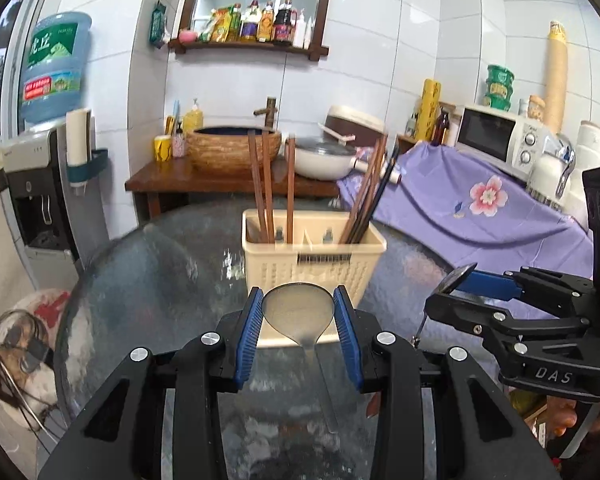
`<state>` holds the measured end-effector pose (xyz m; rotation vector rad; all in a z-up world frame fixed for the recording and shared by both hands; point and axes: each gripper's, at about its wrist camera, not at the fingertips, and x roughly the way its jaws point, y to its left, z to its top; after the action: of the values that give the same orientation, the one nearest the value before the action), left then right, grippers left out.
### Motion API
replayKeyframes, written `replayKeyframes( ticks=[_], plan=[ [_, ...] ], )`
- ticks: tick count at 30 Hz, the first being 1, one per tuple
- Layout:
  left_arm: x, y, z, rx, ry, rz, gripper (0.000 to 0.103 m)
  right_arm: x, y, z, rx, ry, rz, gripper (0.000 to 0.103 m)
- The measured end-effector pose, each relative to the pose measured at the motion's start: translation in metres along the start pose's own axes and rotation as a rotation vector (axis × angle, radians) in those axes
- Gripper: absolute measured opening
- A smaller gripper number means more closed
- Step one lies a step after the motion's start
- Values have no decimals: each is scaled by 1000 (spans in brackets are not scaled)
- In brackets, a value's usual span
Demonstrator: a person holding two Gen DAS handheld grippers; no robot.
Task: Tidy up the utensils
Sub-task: 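Lift both spoons and lower them into the cream holder with both tools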
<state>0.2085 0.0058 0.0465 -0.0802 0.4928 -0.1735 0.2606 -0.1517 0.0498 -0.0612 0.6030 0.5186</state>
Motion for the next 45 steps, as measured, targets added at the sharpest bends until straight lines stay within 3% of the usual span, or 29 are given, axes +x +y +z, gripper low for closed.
replayKeyframes(
  ticks=[9, 13, 16, 21, 33, 45],
  plan=[
    [-15, -1, 91, 0, -168, 29, 35, -29, -3, 89, -23, -142, -14, 47],
    [-8, 1, 125, -14, -230, 84, 35, -26, -11, 132, -24, -198, -75, 47],
    [7, 0, 134, -3, -247, 141, 35, -9, -17, 143, -25, -201, -145, 47],
    [39, 6, 120, -13, -202, 163, 35, 26, -28, 129, -6, -173, -173, 47],
    [81, 11, 64, -25, -102, 140, 35, 71, -27, 75, -34, -117, -202, 47],
    [101, 16, 32, 8, -42, 118, 35, 81, -30, 52, -26, -118, -176, 47]
  ],
)
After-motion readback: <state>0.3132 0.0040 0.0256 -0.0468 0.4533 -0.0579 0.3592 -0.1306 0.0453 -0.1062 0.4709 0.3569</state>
